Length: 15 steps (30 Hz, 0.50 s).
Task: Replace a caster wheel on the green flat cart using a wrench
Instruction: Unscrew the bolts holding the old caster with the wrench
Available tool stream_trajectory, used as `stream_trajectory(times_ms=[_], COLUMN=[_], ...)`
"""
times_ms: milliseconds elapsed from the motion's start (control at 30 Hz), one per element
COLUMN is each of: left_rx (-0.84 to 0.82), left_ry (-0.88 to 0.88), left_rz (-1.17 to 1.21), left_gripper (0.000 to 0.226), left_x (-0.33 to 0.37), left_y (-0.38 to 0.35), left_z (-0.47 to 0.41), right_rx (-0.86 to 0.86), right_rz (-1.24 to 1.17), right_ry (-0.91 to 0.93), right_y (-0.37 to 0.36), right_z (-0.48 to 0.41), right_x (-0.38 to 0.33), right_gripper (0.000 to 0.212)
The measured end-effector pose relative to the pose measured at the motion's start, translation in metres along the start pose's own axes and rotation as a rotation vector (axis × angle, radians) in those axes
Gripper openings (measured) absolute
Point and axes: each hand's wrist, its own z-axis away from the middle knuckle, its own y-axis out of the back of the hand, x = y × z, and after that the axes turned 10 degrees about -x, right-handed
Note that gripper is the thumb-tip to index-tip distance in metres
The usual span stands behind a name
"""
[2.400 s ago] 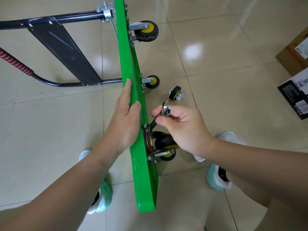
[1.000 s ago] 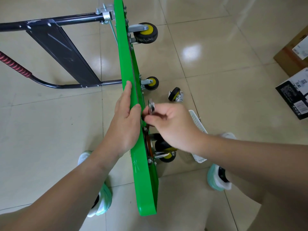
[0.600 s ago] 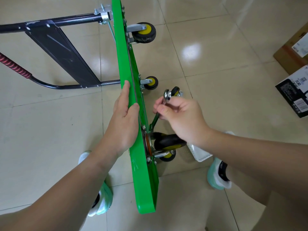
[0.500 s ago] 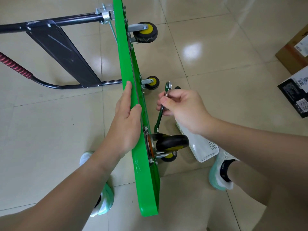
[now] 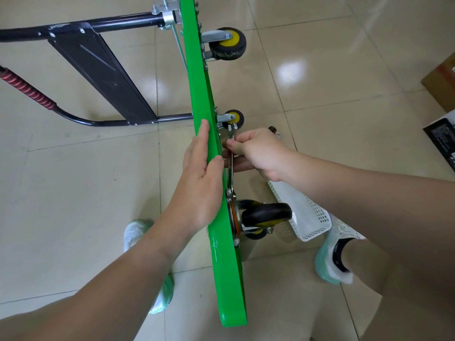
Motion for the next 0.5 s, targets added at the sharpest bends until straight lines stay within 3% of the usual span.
stream_trajectory(times_ms=[133,500], left_rx=[0.007,0.032], left_ry=[0.000,-0.005], left_rz=[0.008,0.040], left_gripper=[0.065,0.065], left_x=[0.0015,0.0019], left_y=[-0.0003,-0.0021], left_z=[0.0004,0.0008], right_rx=[-0.021,0.023], right_rz=[-0.005,0.130], right_ry=[-0.027,-0.002], right_y=[0.0005,-0.0062], right_z=[-0.0046,-0.0104], right_x=[-0.0025,-0.0021], right_gripper=[0.040,0.033])
